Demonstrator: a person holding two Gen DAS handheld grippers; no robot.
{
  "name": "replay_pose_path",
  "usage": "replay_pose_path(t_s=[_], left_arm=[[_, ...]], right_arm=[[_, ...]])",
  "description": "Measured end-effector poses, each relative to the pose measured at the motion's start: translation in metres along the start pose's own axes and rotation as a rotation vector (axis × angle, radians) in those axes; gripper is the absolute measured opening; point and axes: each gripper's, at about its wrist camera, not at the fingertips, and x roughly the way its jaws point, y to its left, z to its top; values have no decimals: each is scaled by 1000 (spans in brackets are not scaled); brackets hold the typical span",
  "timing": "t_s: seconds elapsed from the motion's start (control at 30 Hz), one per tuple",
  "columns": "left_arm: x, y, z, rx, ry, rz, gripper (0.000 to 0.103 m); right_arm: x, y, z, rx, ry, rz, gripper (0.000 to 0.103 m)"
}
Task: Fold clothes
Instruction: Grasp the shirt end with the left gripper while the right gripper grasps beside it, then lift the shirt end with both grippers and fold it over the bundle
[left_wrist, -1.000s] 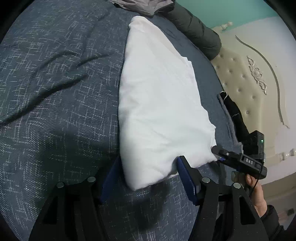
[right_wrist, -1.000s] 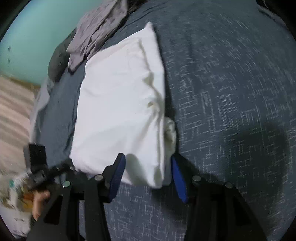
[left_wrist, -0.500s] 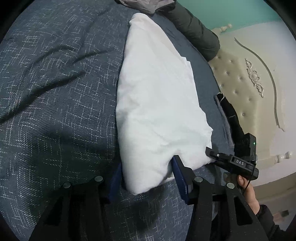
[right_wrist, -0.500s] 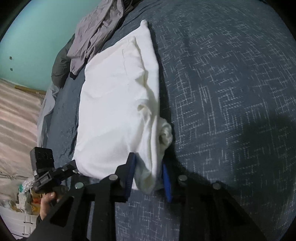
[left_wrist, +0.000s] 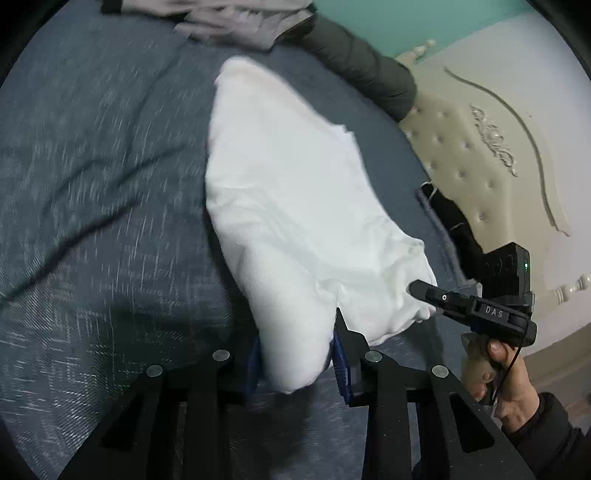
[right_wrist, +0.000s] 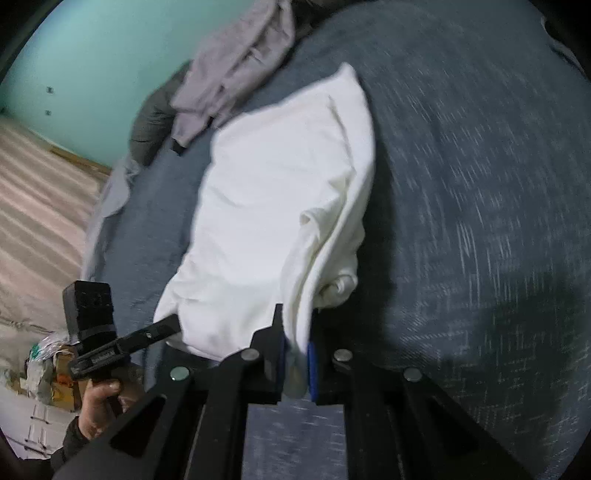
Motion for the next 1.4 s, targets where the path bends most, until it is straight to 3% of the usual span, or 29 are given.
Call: replay_pose_path(t_s=[0.3,0.43,0.77,0.97,1.4], left_arm=[[-56,-56,43,40,-109,-54,33],[-87,-104,71,97,-156,-55,32],[-139,-198,107,193,-203,-60,32],[-151,-244,108,247,-217,-81,32],[-116,-321,113,319,-197,-102,32]], right_arm=[[-77,30,39,-58,-121,96,8],[-122,48,61,-85,-180,136,8],[-225,97,100,-187,-284,130,8],[-269,102,101,-212,-321,127,8],[-335,60,103,-194,-373,92,8]])
